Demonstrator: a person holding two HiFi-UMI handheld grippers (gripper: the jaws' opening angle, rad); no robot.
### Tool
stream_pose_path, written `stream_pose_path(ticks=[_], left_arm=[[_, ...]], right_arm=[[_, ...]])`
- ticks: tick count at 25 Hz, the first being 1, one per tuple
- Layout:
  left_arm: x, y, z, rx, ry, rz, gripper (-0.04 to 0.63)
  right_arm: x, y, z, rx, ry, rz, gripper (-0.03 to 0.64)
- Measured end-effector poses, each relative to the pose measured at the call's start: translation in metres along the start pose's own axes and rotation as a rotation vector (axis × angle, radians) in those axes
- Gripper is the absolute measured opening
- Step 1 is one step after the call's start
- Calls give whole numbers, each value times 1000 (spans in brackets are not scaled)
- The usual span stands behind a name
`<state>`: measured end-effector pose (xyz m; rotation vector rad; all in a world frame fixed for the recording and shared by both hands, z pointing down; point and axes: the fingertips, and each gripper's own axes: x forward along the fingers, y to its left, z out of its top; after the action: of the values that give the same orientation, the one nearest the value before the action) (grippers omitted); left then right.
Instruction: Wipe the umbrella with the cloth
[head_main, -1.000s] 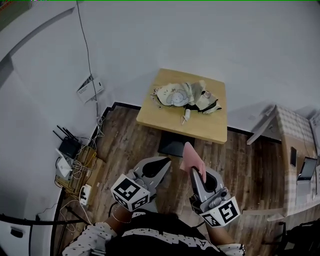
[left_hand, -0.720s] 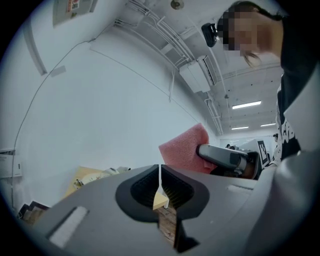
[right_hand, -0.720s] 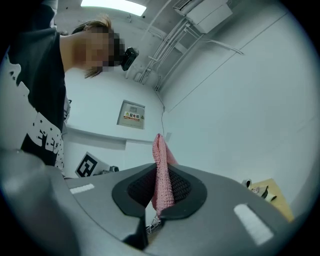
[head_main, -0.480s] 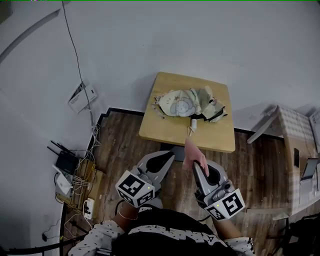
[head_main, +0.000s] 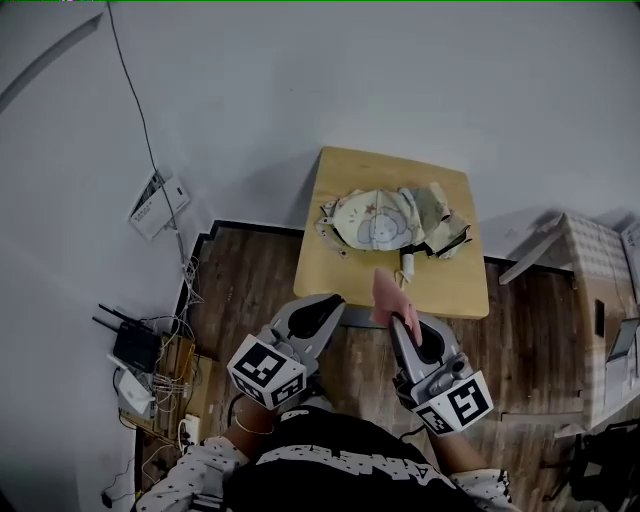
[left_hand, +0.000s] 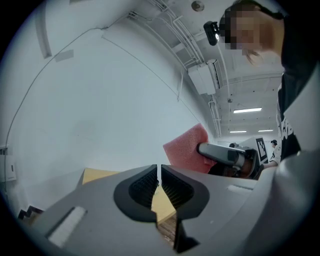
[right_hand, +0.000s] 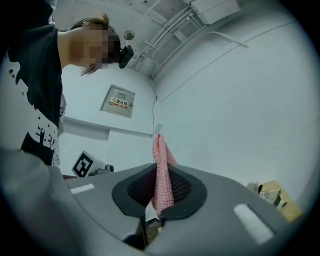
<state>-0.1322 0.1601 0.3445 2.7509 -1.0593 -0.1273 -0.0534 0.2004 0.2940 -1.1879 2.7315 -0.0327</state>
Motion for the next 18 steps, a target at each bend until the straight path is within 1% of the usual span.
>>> stream_pose_path(ticks=[5, 10, 14, 18], left_arm=[[2, 31, 3, 6, 7, -22, 5], [3, 50, -4, -32, 20, -25, 5], [16, 56, -4, -30, 20, -43, 5], [25, 69, -3, -14, 34, -28, 5]], right_arm=[[27, -5, -11, 4, 27, -37, 32], [38, -5, -17, -5, 56, -52, 32], [43, -25, -20, -1, 68, -81, 32], [57, -43, -22, 16, 56, -73, 32]])
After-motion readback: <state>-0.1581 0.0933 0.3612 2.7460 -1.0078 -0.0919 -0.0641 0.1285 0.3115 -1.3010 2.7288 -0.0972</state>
